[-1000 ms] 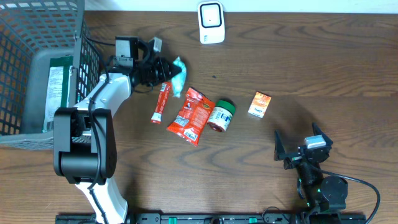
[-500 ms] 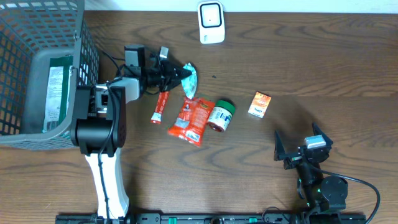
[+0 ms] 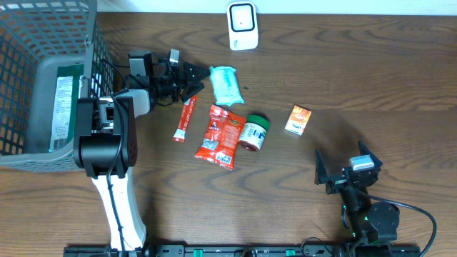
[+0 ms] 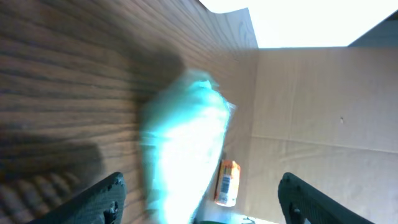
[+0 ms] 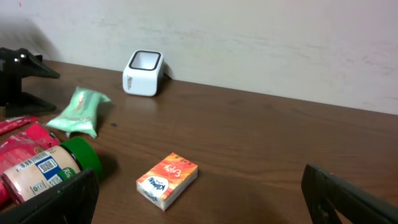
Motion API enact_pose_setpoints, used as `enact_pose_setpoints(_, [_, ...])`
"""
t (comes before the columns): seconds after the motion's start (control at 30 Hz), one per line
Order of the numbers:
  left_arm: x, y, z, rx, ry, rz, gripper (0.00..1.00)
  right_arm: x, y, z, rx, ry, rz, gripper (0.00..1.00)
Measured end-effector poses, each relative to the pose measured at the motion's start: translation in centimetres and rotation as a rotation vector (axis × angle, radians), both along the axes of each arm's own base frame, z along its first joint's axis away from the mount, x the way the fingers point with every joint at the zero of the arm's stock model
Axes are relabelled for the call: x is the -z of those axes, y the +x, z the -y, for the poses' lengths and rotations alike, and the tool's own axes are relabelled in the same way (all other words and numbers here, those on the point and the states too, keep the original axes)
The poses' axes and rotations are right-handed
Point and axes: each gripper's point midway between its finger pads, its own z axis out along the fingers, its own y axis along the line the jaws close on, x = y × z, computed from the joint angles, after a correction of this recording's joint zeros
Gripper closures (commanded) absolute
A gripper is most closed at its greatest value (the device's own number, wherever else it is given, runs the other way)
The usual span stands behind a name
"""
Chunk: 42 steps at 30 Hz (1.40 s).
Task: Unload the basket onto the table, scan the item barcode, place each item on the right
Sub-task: 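Carry the wipes pack with the left gripper and set it above the jar, then reach the left gripper into the basket and grasp the green glove package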
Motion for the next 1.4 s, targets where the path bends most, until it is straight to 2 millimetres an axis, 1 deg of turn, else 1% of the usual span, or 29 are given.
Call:
enact_pose_setpoints(0.1, [0.1,0.2,-0.1,-0.011,0.009,0.000,0.20,0.0,0.0,0.0,0.000,0.000,0.000,0.01])
enact_pose_setpoints(0.17, [-0.4,0.3,-0.2,-0.018,0.015,0.009,0.19,0.0,0.0,0.0,0.000,0.000,0.000,0.01])
enact_pose_setpoints(0.2, [-0.9,0.5,-0.2,-0.022,0.019,0.021,0.19,0.0,0.0,0.0,0.000,0.000,0.000,0.01])
enact_pose_setpoints(0.27, [-3.0,0.7,-0.1,-0.028,0.026,0.062,0.19,0.0,0.0,0.0,0.000,0.000,0.000,0.01])
enact_pose_setpoints(0.33, [-7.0,0.9,0.0,-0.035,0.034,0.146,0.19,0.0,0.0,0.0,0.000,0.000,0.000,0.01])
enact_pose_setpoints(0.37, [-10.2,0.9,0.3,-0.038,0.037,0.214,0.19,0.0,0.0,0.0,0.000,0.000,0.000,0.01])
enact_pose_setpoints(0.4, [-12.6,0.6,0.5,-0.040,0.038,0.262,0.19,0.0,0.0,0.0,0.000,0.000,0.000,0.01])
enact_pose_setpoints(0.47, [-17.2,-0.1,0.9,-0.045,0.042,0.364,0.19,0.0,0.0,0.0,0.000,0.000,0.000,0.01])
enact_pose_setpoints(0.53, [-22.2,-1.4,1.3,-0.061,0.048,0.463,0.18,0.0,0.0,0.0,0.000,0.000,0.000,0.01])
enact_pose_setpoints(0.6, [-25.7,-2.7,1.0,-0.092,0.061,0.520,0.19,0.0,0.0,0.0,0.000,0.000,0.000,0.01])
enact_pose_setpoints(0.63, [-27.4,-3.3,0.4,-0.119,0.072,0.544,0.19,0.0,0.0,0.0,0.000,0.000,0.000,0.01])
enact_pose_setpoints(0.67, [-28.3,-3.9,-0.3,-0.144,0.088,0.540,0.19,0.0,0.0,0.0,0.000,0.000,0.000,0.01])
enact_pose_setpoints(0.7, [-29.5,-4.5,-1.9,-0.196,0.117,0.542,0.19,0.0,0.0,0.0,0.000,0.000,0.000,0.01])
enact_pose_setpoints(0.73, [-30.0,-4.8,-2.9,-0.225,0.138,0.542,0.19,0.0,0.0,0.0,0.000,0.000,0.000,0.01])
enact_pose_setpoints(0.8, [-30.6,-5.6,-6.0,-0.306,0.193,0.502,0.18,0.0,0.0,0.0,0.000,0.000,0.000,0.01])
enact_pose_setpoints(0.83, [-31.6,-6.3,-9.4,-0.391,0.246,0.487,0.18,0.0,0.0,0.0,0.000,0.000,0.000,0.01])
enact_pose_setpoints(0.87, [-32.3,-6.8,-11.6,-0.441,0.282,0.468,0.18,0.0,0.0,0.0,0.000,0.000,0.000,0.01])
enact_pose_setpoints(0.93, [-33.8,-7.7,-14.6,-0.511,0.336,0.457,0.18,0.0,0.0,0.0,0.000,0.000,0.000,0.01])
enact_pose_setpoints(0.97, [-34.6,-8.3,-16.3,-0.552,0.372,0.453,0.14,0.0,0.0,0.0,0.000,0.000,0.000,0.01])
enact_pose_setpoints(1.0, [-36.0,-9.3,-18.9,-0.616,0.428,0.453,0.13,0.0,0.0,0.0,0.000,0.000,0.000,0.01])
enact_pose_setpoints(1.03, [-36.8,-10.5,-21.3,-0.677,0.493,0.443,0.13,0.0,0.0,0.0,0.000,0.000,0.000,0.01])
enact_pose_setpoints(1.07, [-37.0,-10.7,-22.0,-0.697,0.512,0.443,0.12,0.0,0.0,0.0,0.000,0.000,-0.001,0.01])
enact_pose_setpoints(1.1, [-37.2,-11.8,-24.3,-0.760,0.585,0.428,0.12,0.0,0.0,0.0,0.000,0.000,0.000,0.01])
enact_pose_setpoints(1.13, [-37.0,-12.4,-25.7,-0.796,0.633,0.413,0.12,0.0,0.0,0.0,0.000,0.000,0.000,0.01])
enact_pose_setpoints(1.17, [-36.3,-13.3,-28.1,-0.857,0.721,0.371,0.12,0.0,0.0,0.0,0.000,0.000,0.000,0.01])
enact_pose_setpoints(1.2, [-35.5,-13.8,-29.8,-0.896,0.791,0.334,0.12,0.0,0.0,0.0,0.000,0.000,0.000,0.01])
enact_pose_setpoints(1.27, [-34.0,-14.1,-32.5,-0.942,0.927,0.273,0.08,0.0,0.0,0.0,0.000,0.000,0.000,0.01])
enact_pose_setpoints(1.33, [-31.8,-13.6,-34.8,-0.933,1.045,0.213,0.03,0.0,0.0,0.0,0.000,0.000,0.000,0.01])
enact_pose_setpoints(1.4, [-28.0,-12.6,-36.9,-0.877,1.136,0.121,0.00,0.0,0.0,0.0,0.000,0.000,0.000,0.01])
